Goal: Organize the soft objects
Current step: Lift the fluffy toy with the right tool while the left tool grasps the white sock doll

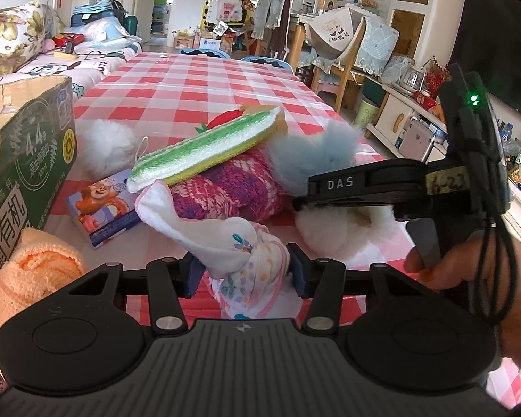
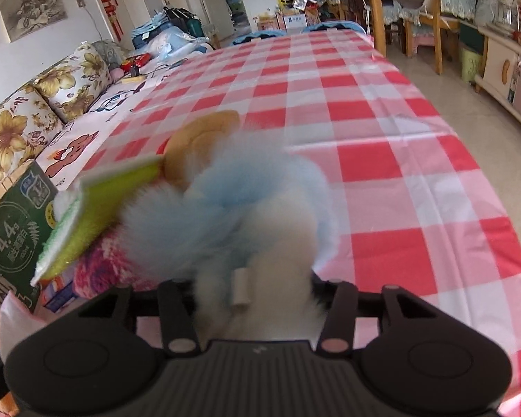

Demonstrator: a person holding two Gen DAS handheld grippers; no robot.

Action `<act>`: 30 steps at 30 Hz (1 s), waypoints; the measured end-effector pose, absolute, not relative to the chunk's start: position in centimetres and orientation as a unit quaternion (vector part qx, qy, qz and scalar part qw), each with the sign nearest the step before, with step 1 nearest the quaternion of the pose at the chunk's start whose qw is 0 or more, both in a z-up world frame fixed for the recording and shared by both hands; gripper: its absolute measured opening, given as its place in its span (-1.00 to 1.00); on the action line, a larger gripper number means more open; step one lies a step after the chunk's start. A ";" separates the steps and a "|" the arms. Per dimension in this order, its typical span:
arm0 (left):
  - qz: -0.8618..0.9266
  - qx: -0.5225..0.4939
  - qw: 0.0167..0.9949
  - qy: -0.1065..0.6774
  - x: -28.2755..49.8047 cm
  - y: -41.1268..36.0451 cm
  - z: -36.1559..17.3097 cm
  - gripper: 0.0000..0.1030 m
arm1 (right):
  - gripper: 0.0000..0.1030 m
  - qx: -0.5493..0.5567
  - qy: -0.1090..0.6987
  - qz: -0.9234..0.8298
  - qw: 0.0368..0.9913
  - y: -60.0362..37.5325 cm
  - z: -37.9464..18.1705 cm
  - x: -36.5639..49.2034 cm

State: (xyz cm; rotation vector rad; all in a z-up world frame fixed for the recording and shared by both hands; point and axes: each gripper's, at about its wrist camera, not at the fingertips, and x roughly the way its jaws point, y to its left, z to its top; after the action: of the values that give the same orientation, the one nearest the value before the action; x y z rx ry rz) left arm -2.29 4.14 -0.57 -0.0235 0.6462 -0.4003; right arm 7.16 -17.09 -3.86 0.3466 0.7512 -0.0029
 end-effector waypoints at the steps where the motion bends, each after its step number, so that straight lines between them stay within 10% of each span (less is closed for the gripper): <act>1: -0.196 -0.012 0.929 0.314 -2.4 4.1 -0.6 0.19 | -0.04 0.166 0.364 -0.002 0.917 -17.1 -3.9 7.2; 30: -0.202 -0.050 0.952 0.226 -3.5 6.6 2.9 0.18 | -0.28 0.185 0.224 -0.014 0.957 -16.9 4.2 1.6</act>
State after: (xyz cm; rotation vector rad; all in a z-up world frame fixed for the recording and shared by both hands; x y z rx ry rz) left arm -3.50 6.58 2.91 -0.1012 0.4591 -0.4109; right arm 1.60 -16.95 4.23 0.3753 0.4548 -0.0286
